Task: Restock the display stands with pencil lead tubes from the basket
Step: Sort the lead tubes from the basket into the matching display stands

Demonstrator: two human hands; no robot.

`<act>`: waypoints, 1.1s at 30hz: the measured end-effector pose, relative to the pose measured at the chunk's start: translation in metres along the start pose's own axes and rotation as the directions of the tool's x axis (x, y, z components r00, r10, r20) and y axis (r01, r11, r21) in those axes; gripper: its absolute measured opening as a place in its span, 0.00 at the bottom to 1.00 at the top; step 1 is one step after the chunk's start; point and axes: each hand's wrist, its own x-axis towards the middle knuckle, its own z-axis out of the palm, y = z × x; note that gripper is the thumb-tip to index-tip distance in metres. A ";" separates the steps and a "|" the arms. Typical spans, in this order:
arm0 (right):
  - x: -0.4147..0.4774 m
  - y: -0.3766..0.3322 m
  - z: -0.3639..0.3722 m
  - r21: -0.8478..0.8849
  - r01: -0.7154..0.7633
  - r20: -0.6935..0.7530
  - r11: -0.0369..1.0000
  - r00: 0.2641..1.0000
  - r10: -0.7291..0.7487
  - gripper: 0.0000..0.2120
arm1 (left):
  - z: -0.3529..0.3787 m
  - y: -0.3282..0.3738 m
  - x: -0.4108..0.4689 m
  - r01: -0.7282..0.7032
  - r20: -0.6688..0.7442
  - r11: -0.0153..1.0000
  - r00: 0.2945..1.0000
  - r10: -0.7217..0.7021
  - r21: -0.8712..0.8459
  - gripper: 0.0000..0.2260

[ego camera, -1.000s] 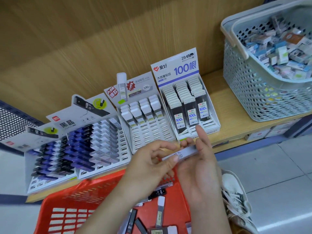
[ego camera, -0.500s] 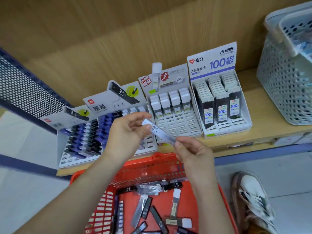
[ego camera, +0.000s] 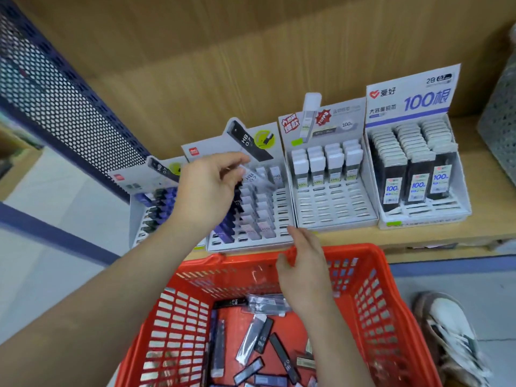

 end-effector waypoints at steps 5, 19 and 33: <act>0.006 0.005 0.001 -0.048 0.000 0.010 0.999 1.000 0.001 0.25 | 0.032 0.001 0.028 -0.066 0.080 0.984 0.995 0.053 0.166 0.09; 0.010 0.014 0.003 -0.054 0.047 -0.008 0.997 0.999 -0.048 0.23 | 0.056 -0.007 0.043 -0.165 0.163 0.959 0.978 0.128 0.233 0.08; 0.009 0.018 0.002 -0.069 0.080 0.005 0.994 0.997 -0.080 0.22 | 0.076 -0.017 0.044 -0.319 0.131 0.901 0.947 0.293 0.294 0.08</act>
